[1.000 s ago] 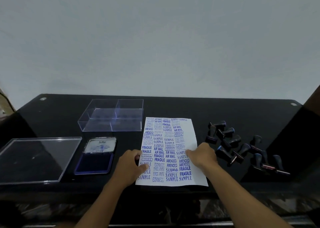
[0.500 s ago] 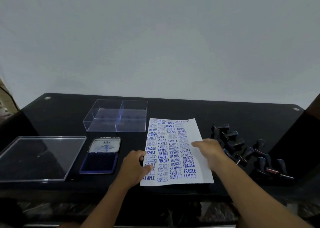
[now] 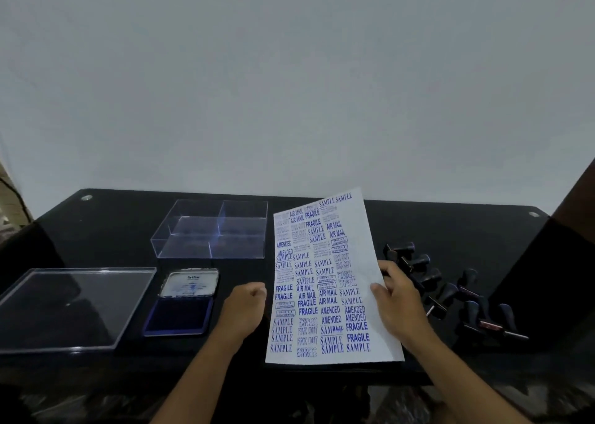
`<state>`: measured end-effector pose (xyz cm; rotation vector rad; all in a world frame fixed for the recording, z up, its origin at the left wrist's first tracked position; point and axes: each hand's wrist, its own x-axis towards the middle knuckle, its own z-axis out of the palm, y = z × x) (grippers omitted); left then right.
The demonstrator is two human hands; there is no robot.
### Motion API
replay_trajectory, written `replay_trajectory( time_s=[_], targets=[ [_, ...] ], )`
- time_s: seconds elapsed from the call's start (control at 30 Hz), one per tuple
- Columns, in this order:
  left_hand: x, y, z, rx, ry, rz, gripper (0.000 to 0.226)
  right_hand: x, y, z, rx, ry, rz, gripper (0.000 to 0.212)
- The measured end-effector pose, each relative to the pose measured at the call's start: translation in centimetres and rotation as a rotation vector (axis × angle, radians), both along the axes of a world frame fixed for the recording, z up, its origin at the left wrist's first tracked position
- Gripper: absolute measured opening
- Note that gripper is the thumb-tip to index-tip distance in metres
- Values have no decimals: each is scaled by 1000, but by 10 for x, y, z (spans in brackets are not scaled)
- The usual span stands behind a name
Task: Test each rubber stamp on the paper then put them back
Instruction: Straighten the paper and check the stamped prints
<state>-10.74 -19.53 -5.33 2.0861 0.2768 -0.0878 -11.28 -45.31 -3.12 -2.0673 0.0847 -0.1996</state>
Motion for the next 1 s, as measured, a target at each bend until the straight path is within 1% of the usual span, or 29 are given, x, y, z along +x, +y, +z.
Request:
replay_trajectory(
  time_s=[0.07,0.13,0.2,0.27,0.43,0.6,0.77,1.0],
  targets=[
    [-3,-9,10,-262,32,36,34,-4,-4,7,29,-64,-5,37],
    [-7,-17,20,-497,90,5,30,-7,-7,14,61,-99,-14,37],
    [-11,-22,31,-673,88,-14,30,-8,-7,21,99,-128,-22,36],
    [-12,-23,45,-776,26,2,27,-8,-6,30,146,-170,-33,37],
    [-10,-16,81,-695,-171,-13,25,-3,3,58,219,-248,-5,36],
    [-10,-7,114,-703,-327,27,23,8,13,88,283,-382,-17,34],
    [-10,2,118,-689,-342,107,23,12,21,97,272,-372,-49,34],
    [-11,0,114,-668,-334,114,22,6,21,96,267,-349,-87,32]
  ],
)
